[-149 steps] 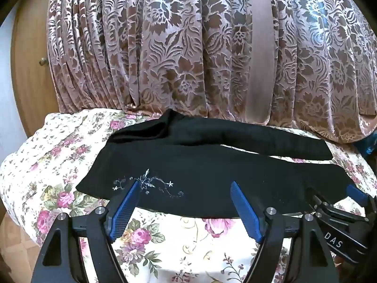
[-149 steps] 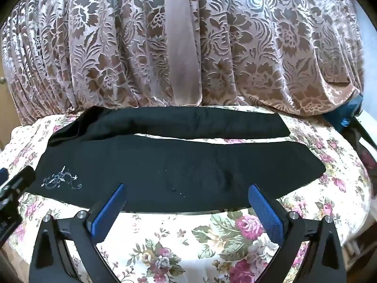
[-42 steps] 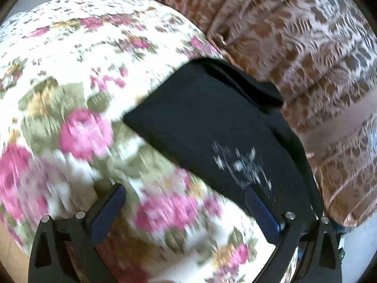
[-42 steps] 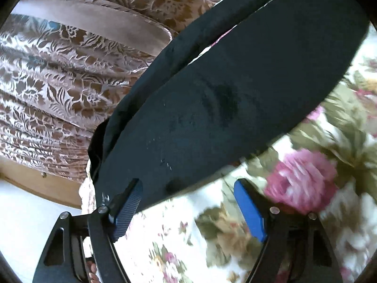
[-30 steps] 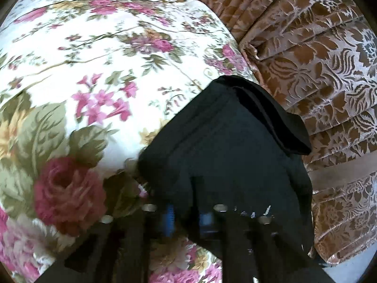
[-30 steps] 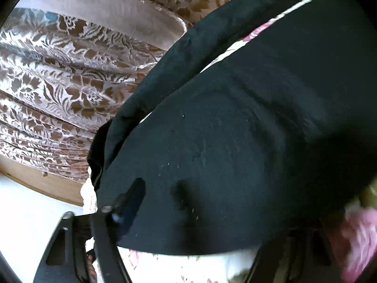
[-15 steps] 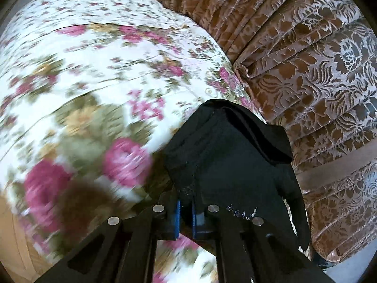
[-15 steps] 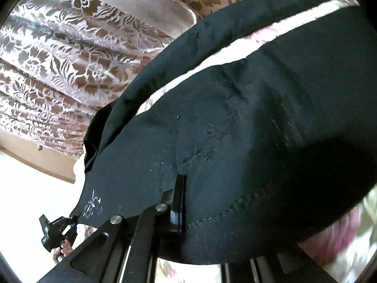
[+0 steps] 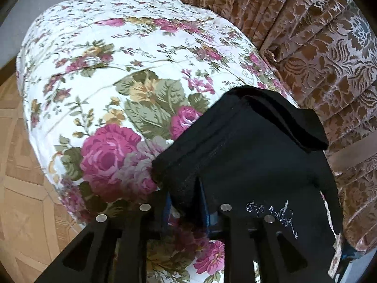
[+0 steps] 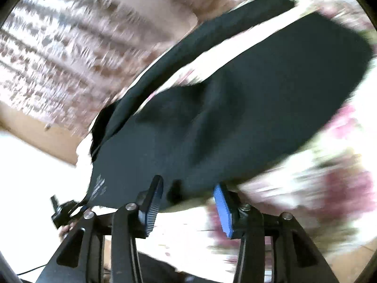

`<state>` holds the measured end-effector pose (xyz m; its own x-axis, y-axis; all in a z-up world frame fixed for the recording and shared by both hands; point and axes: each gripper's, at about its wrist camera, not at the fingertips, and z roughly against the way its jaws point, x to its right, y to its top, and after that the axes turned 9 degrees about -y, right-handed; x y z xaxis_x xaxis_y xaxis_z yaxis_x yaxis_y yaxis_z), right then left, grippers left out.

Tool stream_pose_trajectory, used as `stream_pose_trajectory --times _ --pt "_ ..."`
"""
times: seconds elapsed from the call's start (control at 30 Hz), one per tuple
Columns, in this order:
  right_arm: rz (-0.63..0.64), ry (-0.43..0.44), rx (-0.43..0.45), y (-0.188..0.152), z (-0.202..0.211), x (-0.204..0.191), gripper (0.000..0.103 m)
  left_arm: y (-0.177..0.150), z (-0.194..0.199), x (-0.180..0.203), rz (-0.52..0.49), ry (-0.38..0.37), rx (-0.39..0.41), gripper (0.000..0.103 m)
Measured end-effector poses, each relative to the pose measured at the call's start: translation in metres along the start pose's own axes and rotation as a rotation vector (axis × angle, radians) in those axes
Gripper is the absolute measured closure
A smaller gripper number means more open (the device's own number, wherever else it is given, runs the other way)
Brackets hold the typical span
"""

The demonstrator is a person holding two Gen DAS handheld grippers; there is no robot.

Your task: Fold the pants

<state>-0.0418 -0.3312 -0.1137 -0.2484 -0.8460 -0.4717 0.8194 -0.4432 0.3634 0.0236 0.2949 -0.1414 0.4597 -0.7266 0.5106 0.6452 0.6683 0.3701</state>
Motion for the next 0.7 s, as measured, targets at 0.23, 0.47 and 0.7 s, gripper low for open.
stream_pose_trajectory --times 0.23,0.47,0.7 --pt "-0.345 -0.313 0.240 0.062 0.051 0.133 0.046 -0.004 0.014 -0.002 -0.020 0.082 0.045 0.074" --pt "-0.456 -0.421 0.225 0.112 0.018 0.177 0.047 -0.002 0.046 0.001 -0.087 0.196 0.142 0.074" --pt "-0.384 -0.483 0.198 0.131 0.006 0.160 0.092 -0.002 0.062 0.016 -0.109 0.146 0.178 0.074"
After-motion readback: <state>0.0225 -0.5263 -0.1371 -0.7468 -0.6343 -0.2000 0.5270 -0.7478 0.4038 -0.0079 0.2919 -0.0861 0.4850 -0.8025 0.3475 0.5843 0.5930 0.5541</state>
